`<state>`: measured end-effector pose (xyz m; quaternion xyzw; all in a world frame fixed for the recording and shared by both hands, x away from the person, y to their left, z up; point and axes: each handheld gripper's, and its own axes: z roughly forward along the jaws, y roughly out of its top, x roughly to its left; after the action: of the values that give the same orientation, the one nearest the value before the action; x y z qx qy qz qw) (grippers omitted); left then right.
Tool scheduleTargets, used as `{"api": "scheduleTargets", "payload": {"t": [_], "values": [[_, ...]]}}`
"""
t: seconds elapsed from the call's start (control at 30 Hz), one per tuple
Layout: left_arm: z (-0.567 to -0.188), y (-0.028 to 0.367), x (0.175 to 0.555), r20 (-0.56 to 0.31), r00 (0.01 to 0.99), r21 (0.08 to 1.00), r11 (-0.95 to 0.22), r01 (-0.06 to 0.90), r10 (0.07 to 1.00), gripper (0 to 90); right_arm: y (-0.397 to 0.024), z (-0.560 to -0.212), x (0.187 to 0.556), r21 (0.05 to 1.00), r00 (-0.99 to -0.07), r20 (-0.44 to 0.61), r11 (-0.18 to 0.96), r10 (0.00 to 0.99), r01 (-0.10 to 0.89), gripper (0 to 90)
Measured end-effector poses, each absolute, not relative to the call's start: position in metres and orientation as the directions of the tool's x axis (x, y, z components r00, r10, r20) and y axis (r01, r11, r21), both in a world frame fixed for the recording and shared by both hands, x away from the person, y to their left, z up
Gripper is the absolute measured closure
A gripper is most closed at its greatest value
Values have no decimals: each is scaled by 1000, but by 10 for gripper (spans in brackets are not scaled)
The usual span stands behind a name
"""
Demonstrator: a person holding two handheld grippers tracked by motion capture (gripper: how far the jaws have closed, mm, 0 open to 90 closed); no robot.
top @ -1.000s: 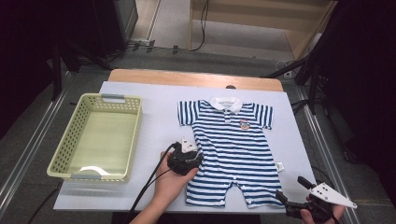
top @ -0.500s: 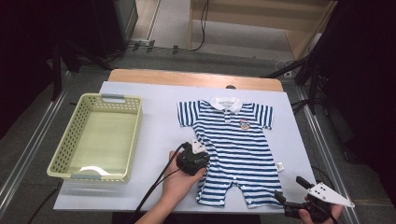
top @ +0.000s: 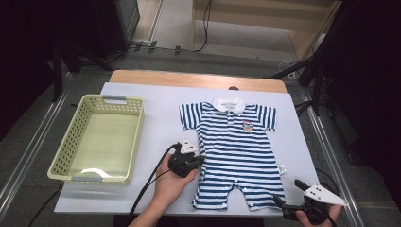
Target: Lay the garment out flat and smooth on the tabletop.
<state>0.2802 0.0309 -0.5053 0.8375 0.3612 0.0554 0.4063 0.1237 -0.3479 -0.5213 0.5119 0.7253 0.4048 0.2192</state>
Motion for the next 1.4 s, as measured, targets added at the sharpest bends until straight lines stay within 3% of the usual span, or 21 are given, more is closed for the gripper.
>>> {"api": "scheduleTargets", "payload": {"t": [0.07, 0.13, 0.23, 0.47, 0.6, 0.8, 0.87, 0.97, 1.1, 1.3, 1.4], "values": [[-505, 35, 280, -204, 730, 722, -403, 562, 653, 888, -344, -524, 125, 800, -392, 76, 179, 917, 572, 108], [-504, 39, 281, -207, 728, 720, -402, 566, 654, 889, -341, -528, 127, 780, -387, 56, 202, 920, 593, 246], [-503, 44, 281, -193, 728, 716, -413, 563, 658, 895, -341, -533, 131, 752, -378, 35, 224, 925, 619, 358], [-504, 59, 282, -174, 710, 707, -415, 572, 682, 897, -350, -532, 129, 753, -332, 37, 192, 943, 630, 678], [-506, 65, 282, -160, 710, 695, -432, 574, 686, 898, -354, -531, 129, 746, -359, 65, 194, 931, 637, 866], [-506, 64, 280, -140, 709, 700, -438, 564, 691, 886, -356, -527, 126, 729, -352, 54, 204, 934, 653, 875], [-505, 64, 274, -151, 711, 710, -424, 561, 687, 812, -358, -528, 124, 737, -354, 68, 192, 933, 647, 862], [-504, 65, 259, -155, 714, 726, -412, 551, 683, 688, -360, -528, 122, 756, -363, 87, 176, 927, 631, 755], [-504, 69, 240, -180, 720, 740, -390, 548, 670, 640, -359, -525, 120, 779, -368, 92, 163, 925, 606, 687], [-504, 72, 210, -170, 749, 771, -387, 506, 641, 639, -346, -521, 115, 791, -470, 117, 204, 875, 576, 726], [-502, 75, 204, -161, 753, 788, -376, 487, 638, 589, -334, -518, 112, 805, -533, 122, 230, 838, 547, 741]]}}
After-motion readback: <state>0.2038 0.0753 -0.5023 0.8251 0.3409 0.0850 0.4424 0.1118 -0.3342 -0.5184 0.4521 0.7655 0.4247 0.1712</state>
